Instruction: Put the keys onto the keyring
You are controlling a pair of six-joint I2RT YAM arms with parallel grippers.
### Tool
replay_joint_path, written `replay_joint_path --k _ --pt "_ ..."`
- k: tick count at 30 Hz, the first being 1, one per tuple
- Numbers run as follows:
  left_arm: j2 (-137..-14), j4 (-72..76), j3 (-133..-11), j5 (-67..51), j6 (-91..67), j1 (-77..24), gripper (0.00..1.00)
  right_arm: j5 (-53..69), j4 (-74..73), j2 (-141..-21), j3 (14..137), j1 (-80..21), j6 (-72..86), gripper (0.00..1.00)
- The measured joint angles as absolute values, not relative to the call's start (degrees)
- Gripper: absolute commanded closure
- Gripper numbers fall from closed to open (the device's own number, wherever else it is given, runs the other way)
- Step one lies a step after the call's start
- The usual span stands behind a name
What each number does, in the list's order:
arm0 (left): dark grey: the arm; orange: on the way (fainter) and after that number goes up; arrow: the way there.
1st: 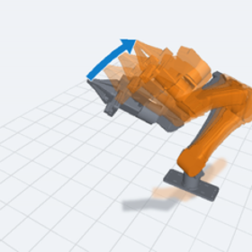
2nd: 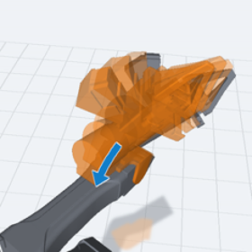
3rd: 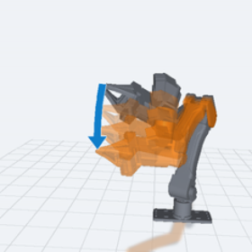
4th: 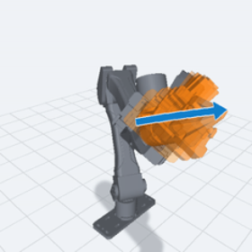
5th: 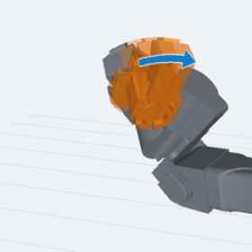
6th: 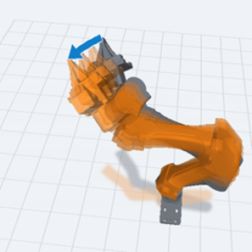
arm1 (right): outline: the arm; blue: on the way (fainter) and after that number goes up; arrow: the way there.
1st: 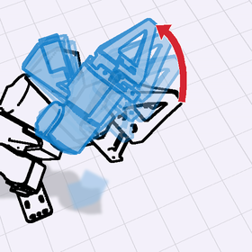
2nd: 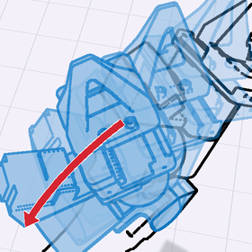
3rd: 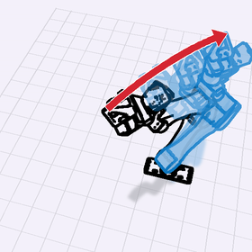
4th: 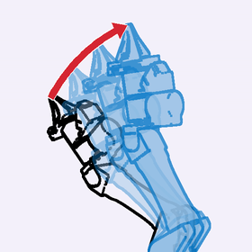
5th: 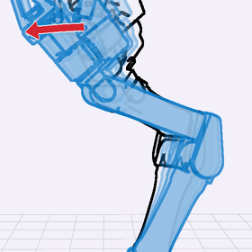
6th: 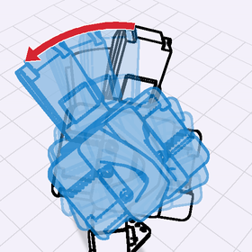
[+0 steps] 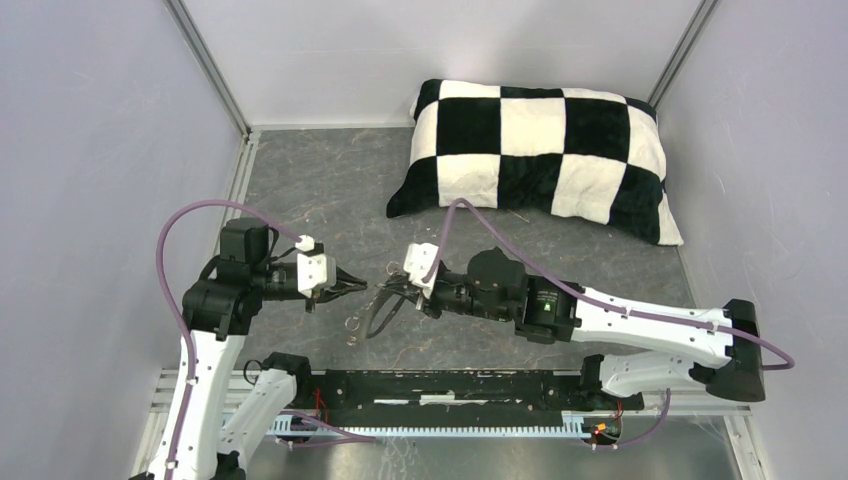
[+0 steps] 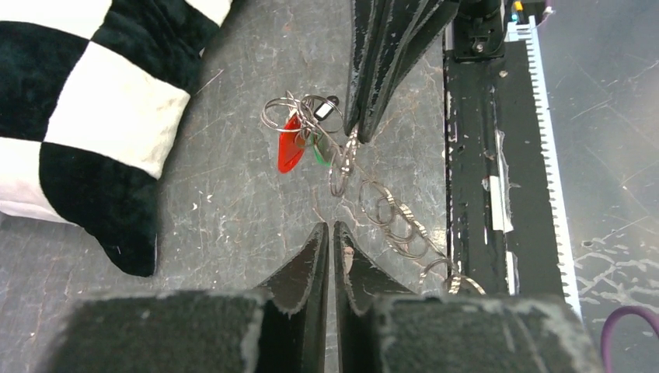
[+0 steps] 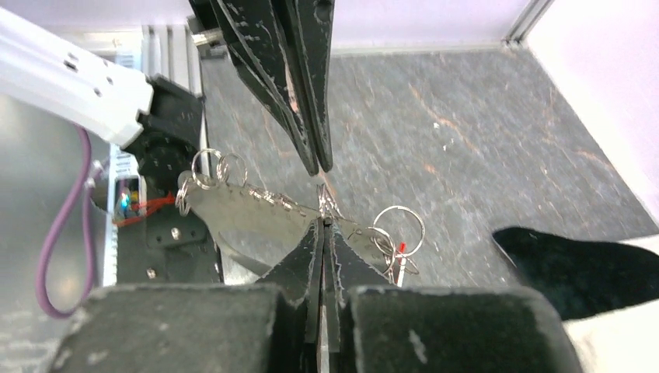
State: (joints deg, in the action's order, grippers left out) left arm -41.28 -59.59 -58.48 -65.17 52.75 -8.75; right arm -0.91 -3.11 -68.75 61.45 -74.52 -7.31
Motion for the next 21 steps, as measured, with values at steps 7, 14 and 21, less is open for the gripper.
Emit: replay_joint_path --k 7,14,21 --pt "-43.86 -61.63 -61.87 -69.76 51.07 -8.75 0.9 1.43 15.9 -65.32 51.03 -74.52 -0.99 1.0" --pt "-43.48 -62.11 -63.75 -73.14 47.33 -8.99 0.9 2.59 26.44 -65.87 48.6 -74.5 3.49 0.99" --pt "-41.89 -62.54 -63.75 -73.67 46.5 -9.74 0.9 3.09 32.18 -66.5 48.47 -74.52 4.97 0.99"
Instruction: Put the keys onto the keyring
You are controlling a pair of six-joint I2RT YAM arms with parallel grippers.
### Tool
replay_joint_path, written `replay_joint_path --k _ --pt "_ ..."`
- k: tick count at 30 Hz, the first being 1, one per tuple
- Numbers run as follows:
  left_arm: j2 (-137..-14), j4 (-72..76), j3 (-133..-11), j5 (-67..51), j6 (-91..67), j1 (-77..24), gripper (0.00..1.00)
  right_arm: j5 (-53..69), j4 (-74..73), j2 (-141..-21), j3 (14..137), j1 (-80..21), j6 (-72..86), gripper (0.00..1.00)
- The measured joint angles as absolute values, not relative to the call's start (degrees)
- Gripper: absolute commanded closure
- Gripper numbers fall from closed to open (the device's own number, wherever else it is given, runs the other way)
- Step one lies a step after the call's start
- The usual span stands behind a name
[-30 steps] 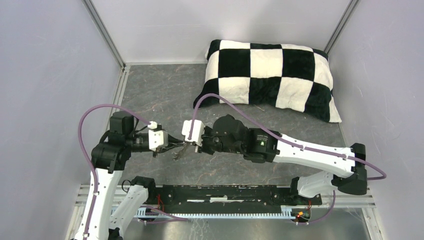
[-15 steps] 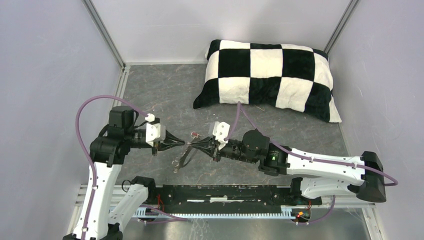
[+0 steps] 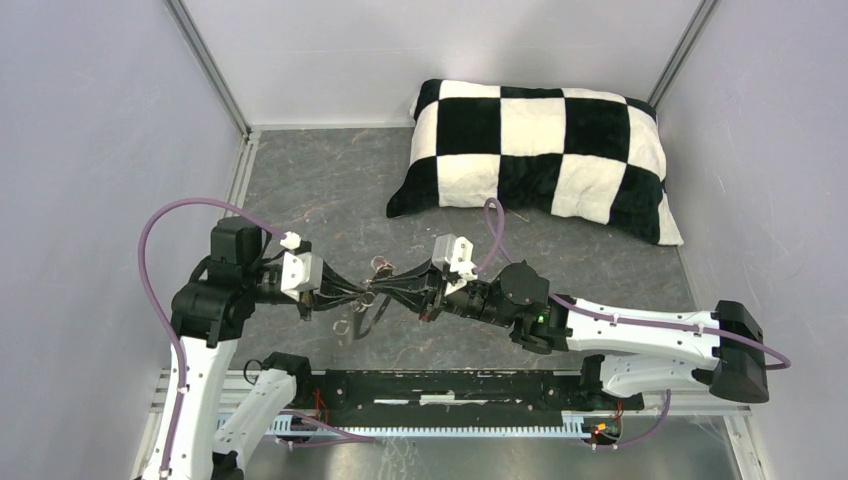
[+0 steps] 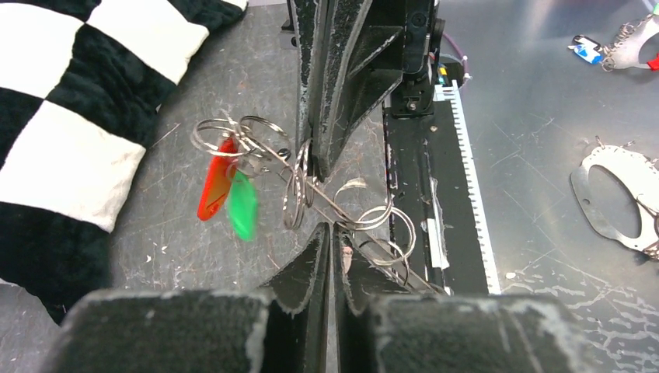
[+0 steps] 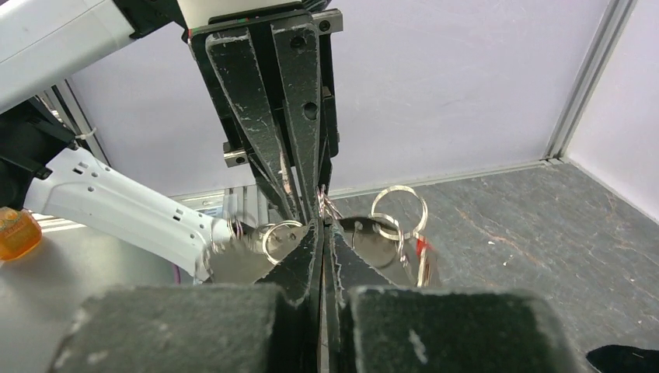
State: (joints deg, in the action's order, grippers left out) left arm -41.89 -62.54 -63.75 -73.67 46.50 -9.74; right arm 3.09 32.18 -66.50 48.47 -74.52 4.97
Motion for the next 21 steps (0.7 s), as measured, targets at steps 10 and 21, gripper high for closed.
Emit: replay_joint_path --k 10,21 --pt "-41.78 -62.76 -63.9 -75.24 45.52 -9.76 0.92 2.96 34.06 -67.64 47.97 -74.52 5.43 0.99" --pt "-41.71 -63.72 -63.92 -75.7 45.19 -9.78 0.79 2.96 36.4 -70.46 47.88 -74.35 6.74 0.99"
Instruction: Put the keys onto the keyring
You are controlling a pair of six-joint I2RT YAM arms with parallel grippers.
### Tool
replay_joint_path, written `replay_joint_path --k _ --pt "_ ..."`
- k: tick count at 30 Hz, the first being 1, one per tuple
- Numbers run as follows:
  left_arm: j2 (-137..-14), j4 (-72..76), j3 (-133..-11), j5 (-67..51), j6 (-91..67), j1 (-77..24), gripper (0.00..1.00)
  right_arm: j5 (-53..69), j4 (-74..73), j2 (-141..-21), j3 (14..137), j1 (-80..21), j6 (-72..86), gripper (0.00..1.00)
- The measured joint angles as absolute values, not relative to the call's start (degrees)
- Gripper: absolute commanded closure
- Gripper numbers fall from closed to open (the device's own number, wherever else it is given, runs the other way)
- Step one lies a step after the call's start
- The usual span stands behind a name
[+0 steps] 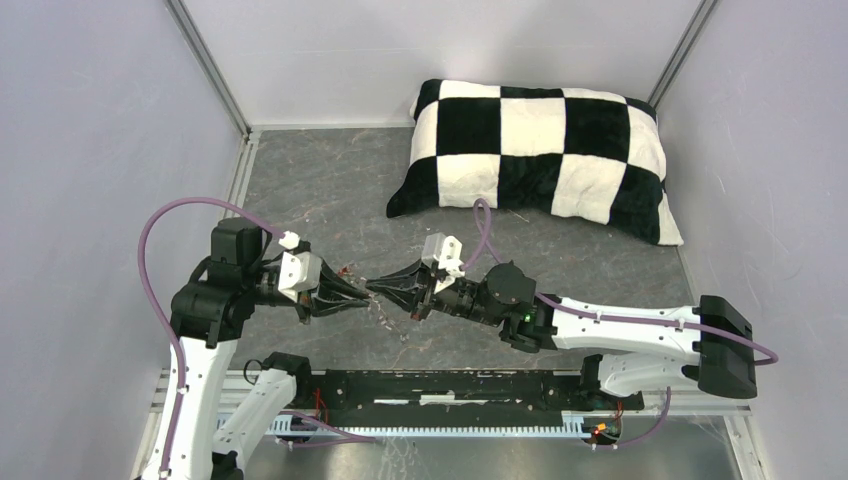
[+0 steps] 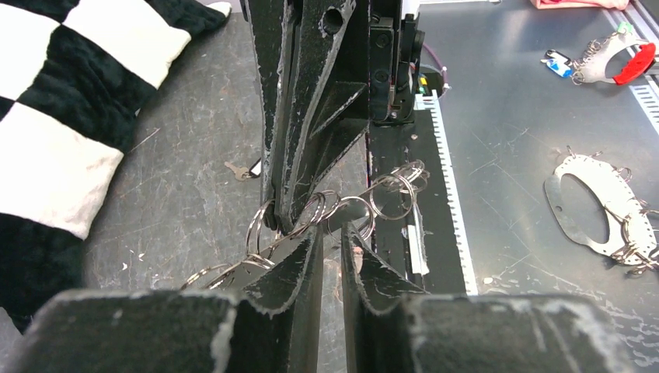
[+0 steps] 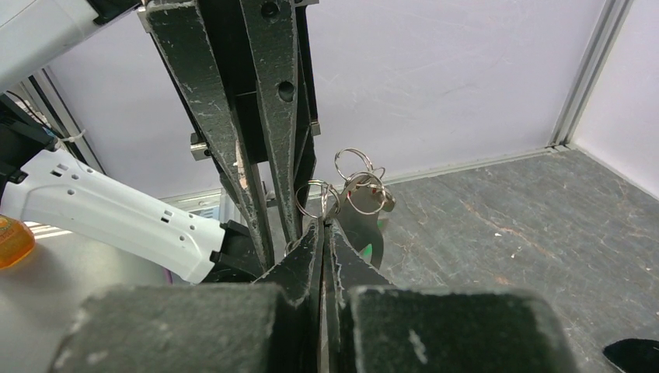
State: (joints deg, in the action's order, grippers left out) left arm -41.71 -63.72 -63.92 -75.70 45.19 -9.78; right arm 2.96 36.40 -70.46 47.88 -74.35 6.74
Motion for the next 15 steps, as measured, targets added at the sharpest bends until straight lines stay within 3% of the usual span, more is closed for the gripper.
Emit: replay_joint_path --k 9,15 --pt "-39.18 -62.11 -61.49 -70.96 47.03 -9.78 0.86 3.44 37.87 -70.87 46.83 -74.24 8.36 0.99" --pt "-37.12 -55.05 -58.63 -66.57 39.66 -9.85 0.72 5.04 40.27 -70.43 43.81 -74.24 9.54 0.99"
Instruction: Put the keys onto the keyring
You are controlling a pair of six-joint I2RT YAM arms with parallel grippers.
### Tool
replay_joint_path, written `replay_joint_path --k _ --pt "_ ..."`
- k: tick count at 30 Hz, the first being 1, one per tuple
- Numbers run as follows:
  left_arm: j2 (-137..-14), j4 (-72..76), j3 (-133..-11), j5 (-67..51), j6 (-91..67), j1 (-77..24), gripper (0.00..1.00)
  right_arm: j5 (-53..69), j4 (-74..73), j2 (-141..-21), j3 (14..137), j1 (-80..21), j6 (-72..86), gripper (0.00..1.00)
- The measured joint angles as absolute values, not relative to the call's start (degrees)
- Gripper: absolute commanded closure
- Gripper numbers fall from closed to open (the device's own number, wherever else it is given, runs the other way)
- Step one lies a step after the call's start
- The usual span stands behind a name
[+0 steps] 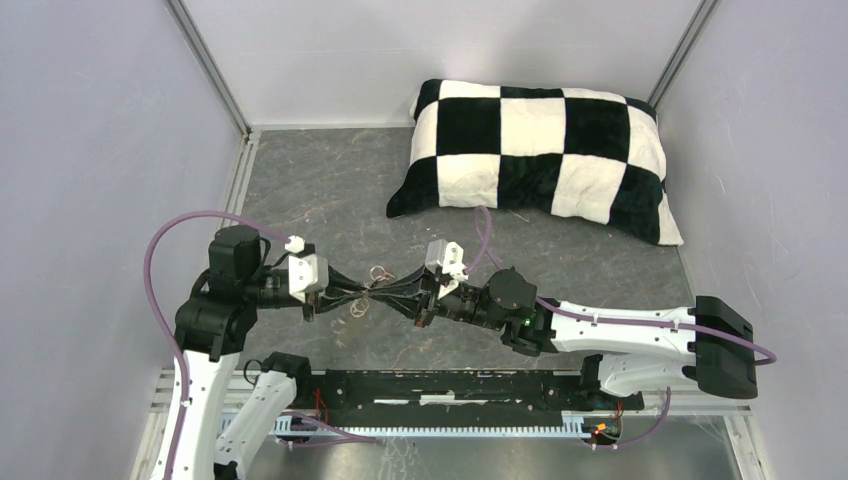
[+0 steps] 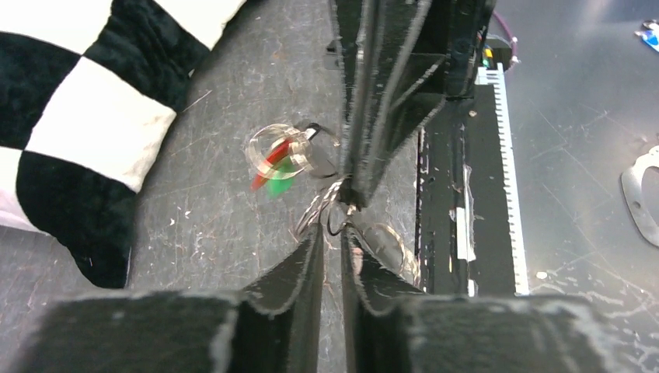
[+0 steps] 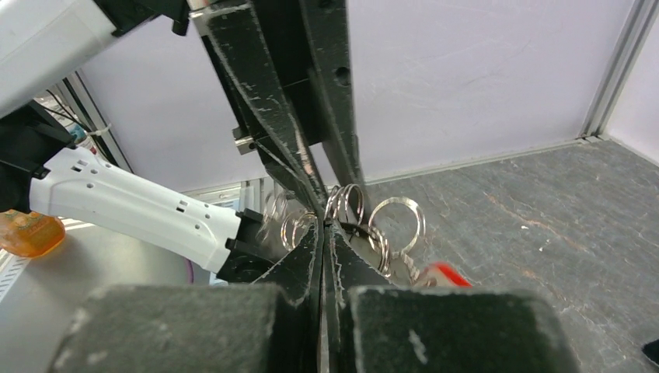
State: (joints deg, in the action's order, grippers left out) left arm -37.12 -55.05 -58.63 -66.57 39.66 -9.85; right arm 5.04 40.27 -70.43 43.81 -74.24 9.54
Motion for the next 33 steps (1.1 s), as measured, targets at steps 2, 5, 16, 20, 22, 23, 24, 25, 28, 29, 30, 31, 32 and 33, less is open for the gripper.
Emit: replay_joint_path --k 2,5,16,20,22,23,24,25,28,29,30,31,32,33 --pt "-37.34 -52.4 -58.35 -66.02 36.38 -9.87 0.69 5.28 40.88 -70.32 43.72 -74.22 9.74 0.99" --pt "-38.0 -49.82 -58.35 -66.96 33.26 -9.87 0.64 5.39 41.74 -70.02 43.72 -74.13 9.78 0.99" --pt "-39.59 -49.17 -59.18 -74.98 30.26 -9.74 0.97 5.52 42.85 -69.45 43.94 -73.95 8.49 0.99" --pt "-39.7 -49.15 -59.37 -74.94 29.85 -9.65 0.98 5.39 42.76 -69.43 44.01 -73.89 8.34 0.91" --pt "-39.68 -49.15 -59.37 -74.28 30.2 -9.67 0.98 4.89 41.8 -69.21 44.1 -73.71 8.05 0.86" --pt "-39.59 -49.19 -59.37 -73.56 31.29 -9.69 0.98 4.6 40.97 -69.01 44.21 -73.65 7.86 0.82" --pt "-39.55 -49.12 -59.33 -73.12 32.56 -9.72 0.98 4.43 39.59 -68.64 44.29 -73.41 7.75 0.78" --pt "-39.44 -48.82 -59.13 -72.55 34.57 -9.72 0.96 4.25 37.87 -68.14 44.31 -73.17 7.66 0.74" --pt "-40.07 -48.34 -58.22 -70.59 42.28 -9.85 0.93 3.84 32.86 -67.0 44.42 -71.57 7.33 0.68" --pt "-40.97 -48.29 -58.24 -70.04 44.05 -9.98 0.93 3.7 31.33 -66.76 44.56 -70.96 7.22 0.67" --pt "-42.41 -48.31 -58.52 -69.14 45.6 -10.22 0.94 3.53 29.91 -66.54 44.66 -70.43 7.22 0.65" --pt "-44.38 -48.38 -59.16 -68.29 46.94 -10.57 0.96 3.38 28.67 -66.37 44.77 -69.97 7.18 0.61" --pt "-47.03 -48.64 -60.36 -67.05 48.31 -11.07 0.98 2.7 25.96 -66.04 44.88 -69.1 7.11 0.55" --pt "-51.18 -49.23 -62.59 -65.17 50.65 -11.73 0.98 2.7 25.8 -66.04 44.88 -69.1 7.09 0.53"
